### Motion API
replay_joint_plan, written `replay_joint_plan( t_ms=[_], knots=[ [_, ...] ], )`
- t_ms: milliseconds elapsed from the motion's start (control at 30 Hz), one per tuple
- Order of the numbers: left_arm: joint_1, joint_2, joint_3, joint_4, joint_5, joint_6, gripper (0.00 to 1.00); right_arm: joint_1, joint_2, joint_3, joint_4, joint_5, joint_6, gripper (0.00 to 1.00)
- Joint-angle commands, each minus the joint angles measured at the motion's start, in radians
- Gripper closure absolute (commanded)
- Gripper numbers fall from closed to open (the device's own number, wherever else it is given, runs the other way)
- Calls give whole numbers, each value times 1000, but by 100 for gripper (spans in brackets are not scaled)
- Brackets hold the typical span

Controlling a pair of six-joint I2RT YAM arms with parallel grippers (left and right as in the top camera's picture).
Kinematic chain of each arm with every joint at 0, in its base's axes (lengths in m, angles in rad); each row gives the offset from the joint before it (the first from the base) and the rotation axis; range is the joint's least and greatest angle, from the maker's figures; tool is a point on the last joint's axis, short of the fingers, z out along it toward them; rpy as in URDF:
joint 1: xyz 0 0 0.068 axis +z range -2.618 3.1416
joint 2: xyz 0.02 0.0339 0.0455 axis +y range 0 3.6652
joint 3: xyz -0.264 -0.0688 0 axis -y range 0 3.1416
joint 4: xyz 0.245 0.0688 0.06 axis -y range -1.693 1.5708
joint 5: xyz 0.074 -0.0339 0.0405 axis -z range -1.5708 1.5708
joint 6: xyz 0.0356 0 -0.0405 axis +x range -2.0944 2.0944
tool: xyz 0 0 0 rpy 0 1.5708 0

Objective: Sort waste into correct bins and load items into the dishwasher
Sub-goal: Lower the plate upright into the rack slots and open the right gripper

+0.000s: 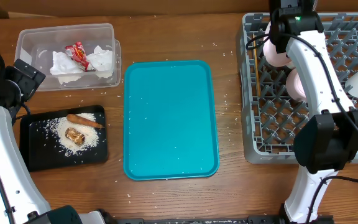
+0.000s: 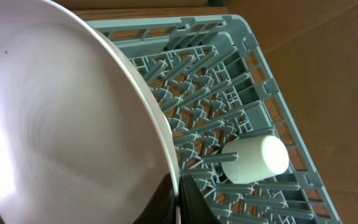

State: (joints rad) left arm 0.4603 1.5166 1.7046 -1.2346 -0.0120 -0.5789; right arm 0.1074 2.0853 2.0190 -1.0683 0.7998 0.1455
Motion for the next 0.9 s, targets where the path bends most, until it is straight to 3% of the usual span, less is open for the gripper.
replay_joint_plan(
  t_ms=[0, 133, 167, 200, 267, 367, 533, 800, 867],
  knots=[
    [4, -6, 19, 0, -14, -20, 0, 18, -14, 2, -9, -99, 16, 91],
    [4, -6, 19, 0, -14, -20, 0, 18, -40, 47, -82, -288, 72, 81],
    [4, -6, 19, 0, -14, -20, 0, 16, -54, 64, -103, -359, 72, 74],
    [4, -6, 19, 0, -14, -20, 0, 16, -71, 78, -121, -417, 72, 61],
    [4, -6, 19, 0, -14, -19, 0, 15, -113, 101, -156, -516, 72, 0],
    [4, -6, 19, 0, -14, -20, 0, 15, -195, 118, -201, -618, 75, 0],
    [4, -6, 19, 0, -14, -20, 0, 15, -356, 118, -287, -628, 147, 0],
    [4, -6, 19, -24, -17, -20, 0, 15, -550, 105, -612, -629, 214, 0],
    [4, -6, 19, -24, -17, -20, 0, 16, -616, 56, -623, -654, 208, 0]
  ],
)
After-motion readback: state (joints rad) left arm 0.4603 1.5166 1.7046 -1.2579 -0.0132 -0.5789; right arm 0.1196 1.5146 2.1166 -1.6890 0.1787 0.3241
